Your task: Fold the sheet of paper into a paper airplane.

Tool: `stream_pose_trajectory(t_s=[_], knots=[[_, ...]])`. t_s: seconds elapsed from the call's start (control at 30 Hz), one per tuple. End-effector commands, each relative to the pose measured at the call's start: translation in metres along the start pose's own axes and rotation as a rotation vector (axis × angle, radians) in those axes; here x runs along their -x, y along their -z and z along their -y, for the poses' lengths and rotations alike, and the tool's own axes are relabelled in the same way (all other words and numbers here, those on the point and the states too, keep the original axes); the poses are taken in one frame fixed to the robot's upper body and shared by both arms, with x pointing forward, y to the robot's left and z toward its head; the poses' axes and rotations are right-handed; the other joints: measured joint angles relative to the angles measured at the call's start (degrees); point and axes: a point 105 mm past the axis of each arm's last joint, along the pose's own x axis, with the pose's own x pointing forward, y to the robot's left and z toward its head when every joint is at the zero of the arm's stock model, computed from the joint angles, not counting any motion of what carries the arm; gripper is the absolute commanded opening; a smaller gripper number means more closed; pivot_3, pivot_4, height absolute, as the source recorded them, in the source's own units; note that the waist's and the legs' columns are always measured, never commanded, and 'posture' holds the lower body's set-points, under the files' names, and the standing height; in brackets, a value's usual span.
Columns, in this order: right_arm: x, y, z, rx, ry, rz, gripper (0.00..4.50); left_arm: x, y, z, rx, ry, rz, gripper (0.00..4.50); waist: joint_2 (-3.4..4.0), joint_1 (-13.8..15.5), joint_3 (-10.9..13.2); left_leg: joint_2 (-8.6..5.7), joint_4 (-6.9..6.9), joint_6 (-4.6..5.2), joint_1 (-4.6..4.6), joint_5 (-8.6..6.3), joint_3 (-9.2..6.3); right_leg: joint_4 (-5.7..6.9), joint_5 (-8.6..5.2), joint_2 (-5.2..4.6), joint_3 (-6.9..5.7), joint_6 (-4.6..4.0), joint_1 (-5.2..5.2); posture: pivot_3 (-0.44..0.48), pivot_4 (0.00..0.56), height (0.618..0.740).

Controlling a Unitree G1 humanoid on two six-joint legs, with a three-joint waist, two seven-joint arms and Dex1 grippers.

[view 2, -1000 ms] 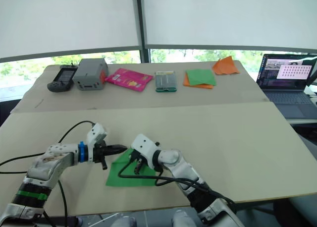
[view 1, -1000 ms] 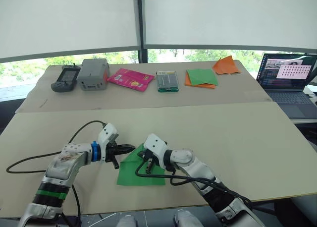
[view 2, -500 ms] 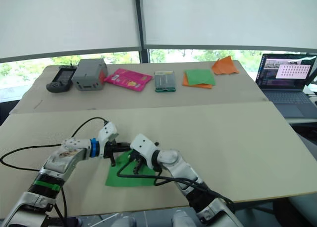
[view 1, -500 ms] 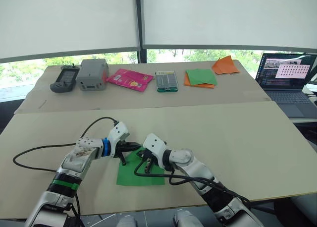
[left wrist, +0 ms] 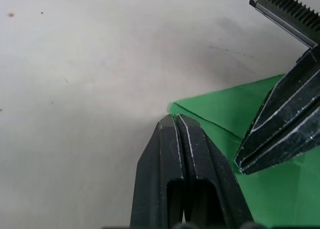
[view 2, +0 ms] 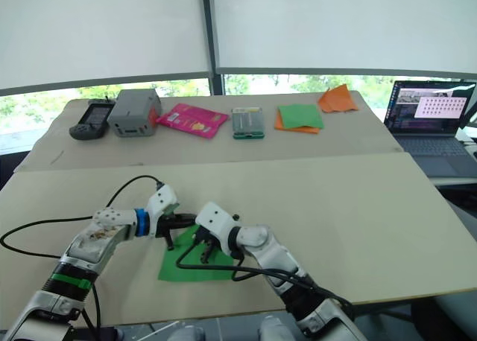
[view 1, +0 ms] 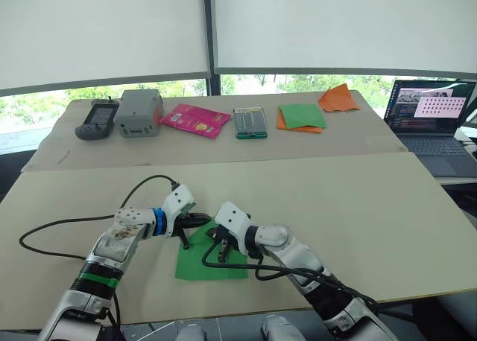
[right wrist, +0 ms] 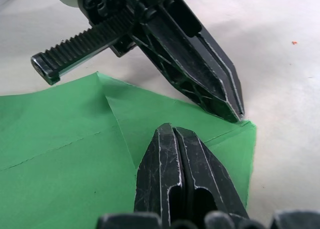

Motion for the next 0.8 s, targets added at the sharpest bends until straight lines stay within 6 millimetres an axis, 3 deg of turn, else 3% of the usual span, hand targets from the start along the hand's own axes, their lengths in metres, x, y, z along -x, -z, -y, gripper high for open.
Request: stream_pose_trajectory(t_s=[0.03,0.8], knots=[[0.001,0.003,0.002,-0.014,0.012,-0.018,0.0,0.0,0.02,0.01,0.016,0.031,-0.079,0.07,0.03,0.0,0.0,0.0,0.0,0.0,0.0,0.0,0.0,0.0,-0.01,0.0,0.0,-0.01,0.0,0.0,0.15,0.74],[-0.001,0.009,0.006,-0.034,0.021,-0.059,0.0,0.032,0.055,0.025,-0.006,0.041,-0.205,0.07,0.2,-0.2,-0.2,0.02,-0.02,0.0,0.05,0.0,0.0,0.0,-0.08,0.0,0.0,-0.15,-0.02,0.0,0.15,0.74]])
